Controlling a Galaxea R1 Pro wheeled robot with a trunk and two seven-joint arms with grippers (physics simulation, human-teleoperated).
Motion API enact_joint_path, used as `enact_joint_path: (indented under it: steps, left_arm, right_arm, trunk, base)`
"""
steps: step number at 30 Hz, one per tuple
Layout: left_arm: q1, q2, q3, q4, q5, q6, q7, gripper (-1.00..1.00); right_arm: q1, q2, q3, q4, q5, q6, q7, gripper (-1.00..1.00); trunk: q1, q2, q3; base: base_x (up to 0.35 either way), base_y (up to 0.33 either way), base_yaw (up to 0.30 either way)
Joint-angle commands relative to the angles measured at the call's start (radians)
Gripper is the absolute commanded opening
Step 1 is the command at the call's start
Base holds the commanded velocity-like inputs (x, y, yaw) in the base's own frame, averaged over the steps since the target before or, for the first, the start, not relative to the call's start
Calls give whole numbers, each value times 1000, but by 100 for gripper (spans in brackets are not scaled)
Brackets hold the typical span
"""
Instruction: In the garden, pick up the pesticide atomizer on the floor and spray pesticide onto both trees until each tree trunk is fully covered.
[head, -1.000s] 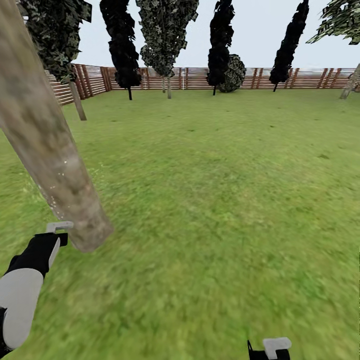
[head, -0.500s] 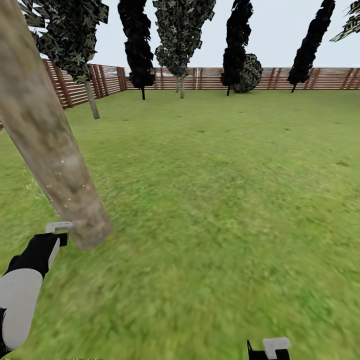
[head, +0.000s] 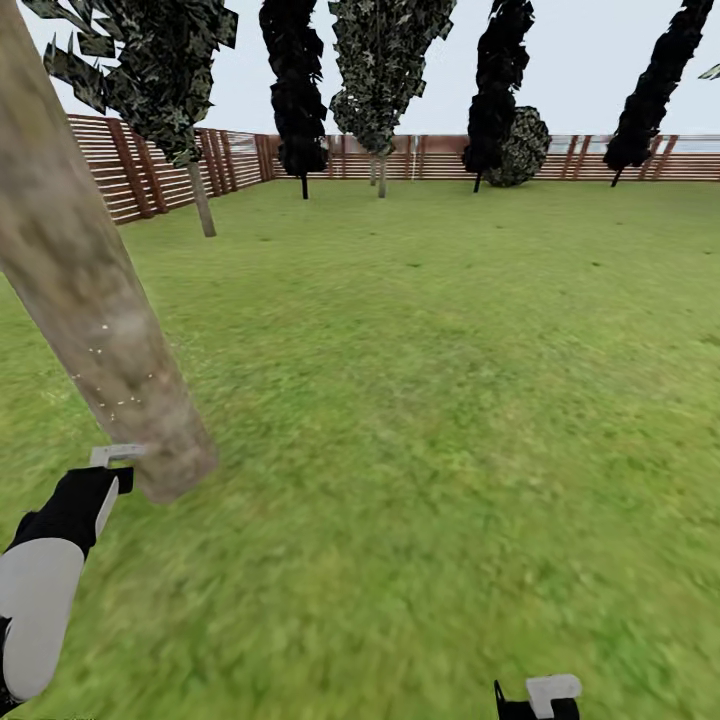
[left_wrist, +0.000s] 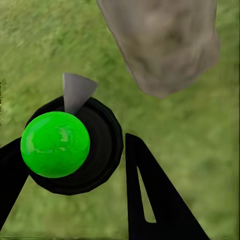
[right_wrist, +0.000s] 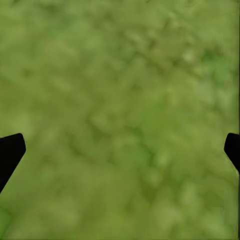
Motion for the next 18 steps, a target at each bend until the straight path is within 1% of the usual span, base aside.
enact_joint_path:
  steps: [1,5,7,8,12,16,18]
  left_arm:
    - [0,-1,2,-1,-2,4,1,-100]
    - [0,0,3,-1,-2,4,1,-100]
    - [0,1,47,-2,-2,0,1,-100]
    - [0,1,61,-1,-3,-4,0,-100]
    - [0,0,68,-1,-4,-8,1,-100]
    - [0,-1,68,-1,-2,-11,33,-100]
    - [0,-1,68,-2,-2,-10,34,-100]
  right_arm:
    - [-1,0,-5,1,11,-3,-5,100]
    - [-1,0,-5,1,11,-3,-5,100]
    - [-1,1,-5,1,11,-2,-5,100]
    - [-1,1,-5,1,11,-3,-5,100]
    - [-1,1,-5,1,11,-3,-5,100]
    - [-1,0,-5,1,12,-3,-5,100]
    - [-1,0,-6,1,12,-3,-5,100]
  trunk:
    - [0,0,-1]
    - [0,0,-1]
    - [0,0,-1]
    - [0,0,-1]
    - [0,0,-1]
    - [0,0,-1]
    - [0,0,-1]
  base:
    - [160,-255,257]
    - [160,-256,272]
    - [160,-256,276]
    - [160,-256,276]
    - [160,-256,247]
    - [157,-256,27]
    - [154,-255,1]
